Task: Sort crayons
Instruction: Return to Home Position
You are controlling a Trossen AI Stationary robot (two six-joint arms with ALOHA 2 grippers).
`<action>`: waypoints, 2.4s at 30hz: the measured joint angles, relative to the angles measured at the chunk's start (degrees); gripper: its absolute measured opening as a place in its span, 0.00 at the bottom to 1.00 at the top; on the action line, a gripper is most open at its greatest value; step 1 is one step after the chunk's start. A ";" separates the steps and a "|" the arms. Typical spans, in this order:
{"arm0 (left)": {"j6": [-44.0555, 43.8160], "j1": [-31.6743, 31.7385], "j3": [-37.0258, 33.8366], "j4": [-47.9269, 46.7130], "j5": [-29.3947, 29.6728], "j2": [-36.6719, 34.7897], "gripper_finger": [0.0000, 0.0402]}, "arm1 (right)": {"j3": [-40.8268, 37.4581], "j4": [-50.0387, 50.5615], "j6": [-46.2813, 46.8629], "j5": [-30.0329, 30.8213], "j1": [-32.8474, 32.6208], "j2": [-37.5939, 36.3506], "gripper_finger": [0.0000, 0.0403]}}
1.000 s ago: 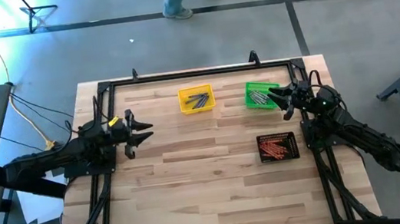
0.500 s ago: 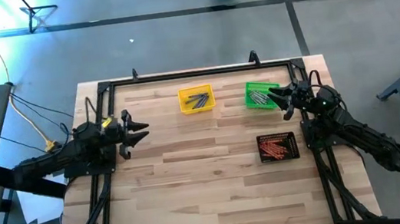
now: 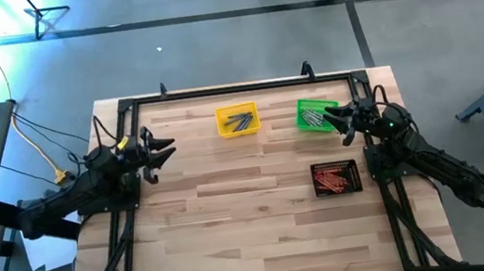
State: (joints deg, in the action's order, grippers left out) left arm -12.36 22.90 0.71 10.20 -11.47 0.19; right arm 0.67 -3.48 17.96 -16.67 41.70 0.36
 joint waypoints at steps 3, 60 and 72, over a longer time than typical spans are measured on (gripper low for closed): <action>0.00 2.25 0.00 0.06 0.03 0.00 0.32 | 0.00 0.52 0.02 0.00 0.01 0.00 0.34; 0.00 5.59 0.00 -0.07 0.07 0.02 0.32 | 0.00 0.54 0.01 0.00 0.00 -0.01 0.34; -0.01 5.59 0.00 -0.09 0.09 0.02 0.32 | 0.00 0.54 0.02 0.00 0.00 -0.02 0.34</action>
State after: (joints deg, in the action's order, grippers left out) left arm -12.37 28.49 0.71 10.11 -11.38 0.21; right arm 0.67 -2.94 17.97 -16.67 41.70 0.34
